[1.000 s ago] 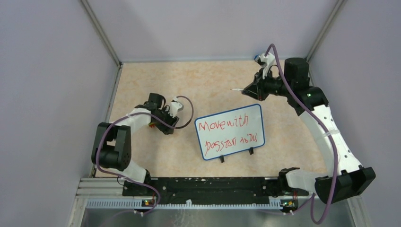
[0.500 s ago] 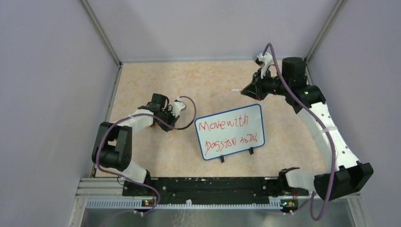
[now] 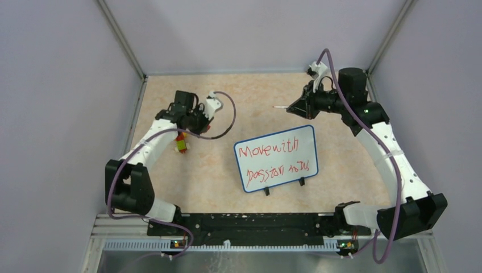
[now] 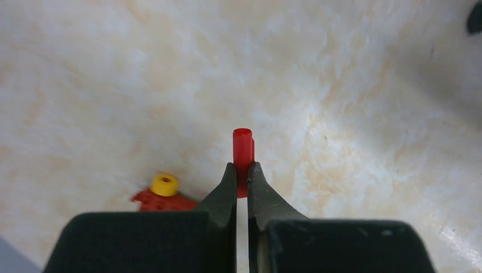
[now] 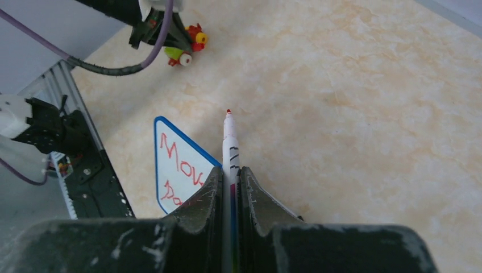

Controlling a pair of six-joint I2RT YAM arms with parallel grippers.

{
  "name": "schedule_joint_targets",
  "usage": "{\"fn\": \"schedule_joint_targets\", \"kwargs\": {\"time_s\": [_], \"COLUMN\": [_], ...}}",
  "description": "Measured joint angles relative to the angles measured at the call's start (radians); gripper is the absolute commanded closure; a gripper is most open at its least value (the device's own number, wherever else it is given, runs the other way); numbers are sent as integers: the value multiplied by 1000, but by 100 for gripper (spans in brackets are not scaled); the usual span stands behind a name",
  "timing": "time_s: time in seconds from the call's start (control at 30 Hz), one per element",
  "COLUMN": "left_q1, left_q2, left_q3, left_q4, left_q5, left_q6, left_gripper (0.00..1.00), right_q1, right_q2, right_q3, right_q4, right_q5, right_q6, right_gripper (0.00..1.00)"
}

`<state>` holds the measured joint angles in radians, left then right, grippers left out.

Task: Write a sentence on the whiteboard
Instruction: Close the whiteboard marker at the center of the board.

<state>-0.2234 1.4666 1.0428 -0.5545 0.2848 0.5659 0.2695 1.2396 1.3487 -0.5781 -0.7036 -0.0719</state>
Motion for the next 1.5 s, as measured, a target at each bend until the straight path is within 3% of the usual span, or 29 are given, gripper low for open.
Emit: {"fn": "schedule_joint_targets", "kwargs": {"time_s": [0.2, 0.4, 0.6, 0.97, 1.5], "left_q1": [1, -74, -262, -407, -458], "left_q2": [-21, -88, -131, -136, -136], "left_q3": [362, 523, 525, 462, 425], "left_q4": [-124, -261, -360, -405, -404], "left_q5": [98, 264, 336, 319, 218], "left_q6": [31, 66, 92, 93, 92], "left_gripper": [100, 100, 100, 100, 100], "right_q1": [-1, -3, 4, 87, 126], "right_q2": [7, 31, 31, 31, 31], "right_q3": [0, -53, -174, -195, -196], "right_q4": [85, 266, 377, 293, 165], "right_q5": [-117, -275, -376, -422, -388], "right_q6": [110, 281, 406, 351, 249], "right_gripper": [100, 100, 100, 100, 100]}}
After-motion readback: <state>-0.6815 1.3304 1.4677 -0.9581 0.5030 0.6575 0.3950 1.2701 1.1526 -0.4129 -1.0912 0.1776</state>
